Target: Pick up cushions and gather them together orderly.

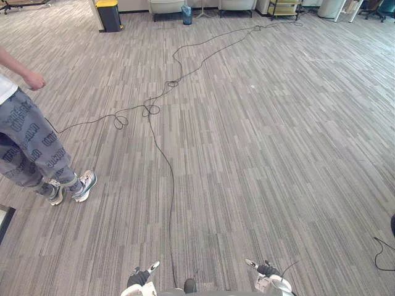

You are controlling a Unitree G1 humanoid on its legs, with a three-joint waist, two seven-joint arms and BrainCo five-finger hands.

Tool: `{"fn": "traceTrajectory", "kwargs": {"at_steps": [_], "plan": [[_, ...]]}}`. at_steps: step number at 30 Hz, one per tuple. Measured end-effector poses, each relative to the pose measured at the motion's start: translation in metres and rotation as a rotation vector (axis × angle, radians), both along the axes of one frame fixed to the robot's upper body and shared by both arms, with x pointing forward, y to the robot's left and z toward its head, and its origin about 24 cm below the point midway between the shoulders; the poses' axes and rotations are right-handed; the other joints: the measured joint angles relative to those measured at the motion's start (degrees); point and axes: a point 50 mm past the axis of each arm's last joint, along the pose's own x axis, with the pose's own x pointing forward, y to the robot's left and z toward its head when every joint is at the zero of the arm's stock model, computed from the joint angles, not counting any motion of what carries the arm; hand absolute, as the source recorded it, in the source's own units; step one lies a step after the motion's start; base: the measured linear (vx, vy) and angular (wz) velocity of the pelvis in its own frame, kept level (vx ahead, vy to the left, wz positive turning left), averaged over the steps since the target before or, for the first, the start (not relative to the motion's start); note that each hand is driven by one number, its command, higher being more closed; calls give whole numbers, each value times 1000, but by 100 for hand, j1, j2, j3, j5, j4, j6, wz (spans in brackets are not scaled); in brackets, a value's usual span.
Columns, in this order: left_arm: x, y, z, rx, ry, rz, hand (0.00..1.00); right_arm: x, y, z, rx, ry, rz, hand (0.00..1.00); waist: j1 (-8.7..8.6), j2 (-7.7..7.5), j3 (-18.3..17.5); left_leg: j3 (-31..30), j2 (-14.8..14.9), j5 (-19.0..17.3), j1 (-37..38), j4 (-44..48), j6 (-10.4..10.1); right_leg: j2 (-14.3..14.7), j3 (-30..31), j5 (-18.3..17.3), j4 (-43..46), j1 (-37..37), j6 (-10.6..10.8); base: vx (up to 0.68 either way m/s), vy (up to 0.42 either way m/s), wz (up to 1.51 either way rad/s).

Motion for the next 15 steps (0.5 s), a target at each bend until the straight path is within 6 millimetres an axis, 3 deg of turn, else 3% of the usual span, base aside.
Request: {"fn": "traceTrajectory", "kwargs": {"at_steps": [8,11,12,13,15], "plan": [[6,-1,1,-7,-10,-5,0,3,-4,3,9,-38,-44,0,16,45,46,71,19,-158,-297,5,-28,-12,6,-140,167,-340,9,22,-1,-4],[9,3,3,2,-25,6,0,2,-3,3,20,-45,-60,0,16,-44,104,140,31,-434,-434,376,-47,-90,-31,-345,413,-415,-2,149,0,9],[12,6,5,10,-44,8,0,4,-1,4,26,-57,-68,0,28,-101,178,255,133,-933,-847,1390,-54,-134,-78,-462,571,-419,-1,153,-17,17],[15,6,6,11,-57,14,0,4,-2,5,25,-66,-72,0,42,-91,201,448,254,-1201,-1137,2090,-68,-126,-130,-527,643,-406,-16,187,-31,25],[21,9,9,12,-89,36,0,5,-1,5,35,-79,-86,0,55,-106,280,786,615,-1372,-1847,3855,-143,-79,-314,-672,775,-270,-21,176,1,32]]}}
